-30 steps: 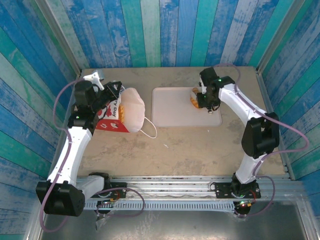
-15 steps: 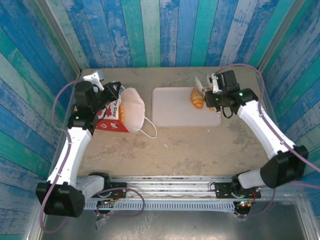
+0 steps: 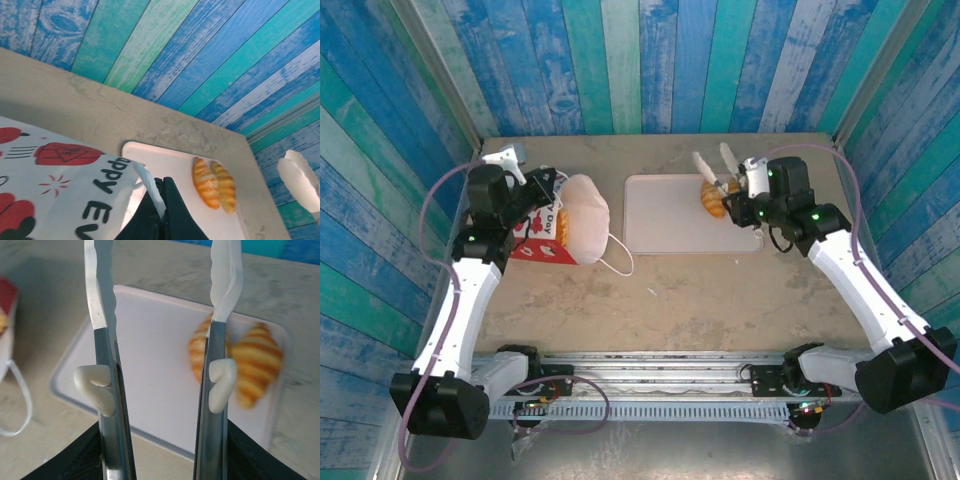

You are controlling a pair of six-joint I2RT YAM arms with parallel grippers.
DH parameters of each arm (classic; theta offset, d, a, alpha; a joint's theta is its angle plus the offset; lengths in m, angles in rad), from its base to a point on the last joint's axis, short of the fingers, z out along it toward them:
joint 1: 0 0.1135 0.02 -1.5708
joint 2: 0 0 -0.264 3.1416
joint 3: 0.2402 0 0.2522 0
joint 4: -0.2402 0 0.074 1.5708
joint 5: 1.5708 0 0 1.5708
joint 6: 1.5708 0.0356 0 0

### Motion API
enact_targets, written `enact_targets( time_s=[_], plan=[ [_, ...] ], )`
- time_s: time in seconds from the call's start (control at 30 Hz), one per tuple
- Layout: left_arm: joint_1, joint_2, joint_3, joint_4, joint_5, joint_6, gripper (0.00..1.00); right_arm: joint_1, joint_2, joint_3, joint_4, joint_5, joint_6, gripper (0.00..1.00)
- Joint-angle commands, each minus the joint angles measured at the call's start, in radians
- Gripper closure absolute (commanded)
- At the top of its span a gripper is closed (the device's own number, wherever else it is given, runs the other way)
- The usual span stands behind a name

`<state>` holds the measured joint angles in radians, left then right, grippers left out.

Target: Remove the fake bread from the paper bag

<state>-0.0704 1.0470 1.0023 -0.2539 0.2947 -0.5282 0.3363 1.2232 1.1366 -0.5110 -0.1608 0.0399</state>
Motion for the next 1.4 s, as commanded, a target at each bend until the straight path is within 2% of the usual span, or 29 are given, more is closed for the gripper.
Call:
enact_targets(
  time_s=[0.0, 0.1, 0.27, 0.53, 0.73, 0.9, 1.07, 1.27, 1.37],
  plan=[
    [-0.002, -0.038, 0.055, -0.091, -0.09, 0.064, 1.0, -0.002, 0.02, 0.021, 0.028, -0.279, -0.066, 0.47],
    [-0.002, -0.055, 0.068, -0.14, -0.153, 0.085, 1.0, 0.015, 0.038, 0.011, 0.041, -0.369, -0.084, 0.47],
    [-0.002, -0.112, 0.056, -0.168, -0.243, 0.118, 1.0, 0.084, 0.066, 0.021, 0.035, -0.435, -0.132, 0.48],
    [-0.002, -0.139, 0.029, -0.141, -0.249, 0.116, 1.0, 0.287, 0.116, 0.095, -0.014, -0.506, -0.206, 0.48],
    [-0.002, -0.119, 0.024, -0.126, -0.206, 0.108, 1.0, 0.44, 0.18, 0.153, -0.051, -0.465, -0.231, 0.49],
    [-0.002, -0.102, 0.018, -0.103, -0.154, 0.098, 1.0, 0.524, 0.299, 0.207, -0.055, -0.353, -0.173, 0.5],
    [-0.002, -0.065, 0.022, -0.065, -0.029, 0.075, 1.0, 0.547, 0.446, 0.301, -0.071, -0.27, -0.001, 0.51],
    [-0.002, -0.014, 0.019, 0.01, 0.097, 0.009, 1.0, 0.549, 0.582, 0.361, -0.052, -0.298, 0.151, 0.5],
    [-0.002, 0.006, 0.034, 0.001, 0.134, 0.024, 1.0, 0.549, 0.636, 0.393, -0.049, -0.324, 0.183, 0.49]
  ],
)
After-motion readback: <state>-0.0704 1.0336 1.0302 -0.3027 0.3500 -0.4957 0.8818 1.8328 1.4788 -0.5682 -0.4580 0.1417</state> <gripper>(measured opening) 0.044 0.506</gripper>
